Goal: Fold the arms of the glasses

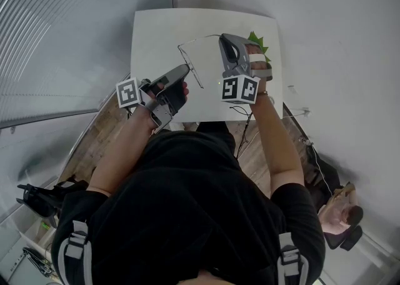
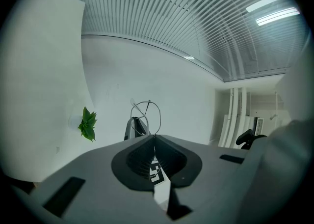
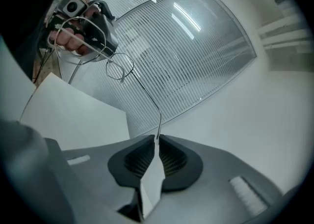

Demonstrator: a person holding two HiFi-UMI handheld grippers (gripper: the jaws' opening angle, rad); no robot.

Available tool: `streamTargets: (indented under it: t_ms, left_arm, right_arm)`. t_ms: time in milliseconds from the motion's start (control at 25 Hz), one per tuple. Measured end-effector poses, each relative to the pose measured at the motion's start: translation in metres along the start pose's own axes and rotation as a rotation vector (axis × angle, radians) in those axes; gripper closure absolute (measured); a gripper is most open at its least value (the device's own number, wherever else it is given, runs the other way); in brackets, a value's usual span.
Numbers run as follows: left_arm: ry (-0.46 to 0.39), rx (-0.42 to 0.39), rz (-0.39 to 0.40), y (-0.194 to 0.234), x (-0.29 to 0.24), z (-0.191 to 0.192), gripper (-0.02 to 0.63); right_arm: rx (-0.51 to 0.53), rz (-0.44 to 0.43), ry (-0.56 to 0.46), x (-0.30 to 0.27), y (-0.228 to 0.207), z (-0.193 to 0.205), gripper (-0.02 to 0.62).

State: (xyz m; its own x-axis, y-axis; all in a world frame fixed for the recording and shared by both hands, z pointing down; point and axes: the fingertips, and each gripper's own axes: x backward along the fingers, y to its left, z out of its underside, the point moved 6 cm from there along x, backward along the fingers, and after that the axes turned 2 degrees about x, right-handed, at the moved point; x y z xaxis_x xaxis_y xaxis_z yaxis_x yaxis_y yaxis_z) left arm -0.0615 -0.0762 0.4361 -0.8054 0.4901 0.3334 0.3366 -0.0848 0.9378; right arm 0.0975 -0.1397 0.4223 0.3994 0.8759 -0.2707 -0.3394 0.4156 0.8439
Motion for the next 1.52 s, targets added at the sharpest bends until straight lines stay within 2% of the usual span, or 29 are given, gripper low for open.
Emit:
streamTargets:
  t_ms: [960,1520]
  left_arm:
    - [-0.084,-0.015,-0.037,0.003,0.004,-0.02,0.594]
    - [-0.125,-0.031,-0.056,0.005,0.01,-0.03,0.594]
  right_arm:
    - [0.013,-0.011,-0.007,0.005,0.013,-0.01,0.557]
    - [0.004,-0.047,-0.037,0.015,0.033,-0.021,0.557]
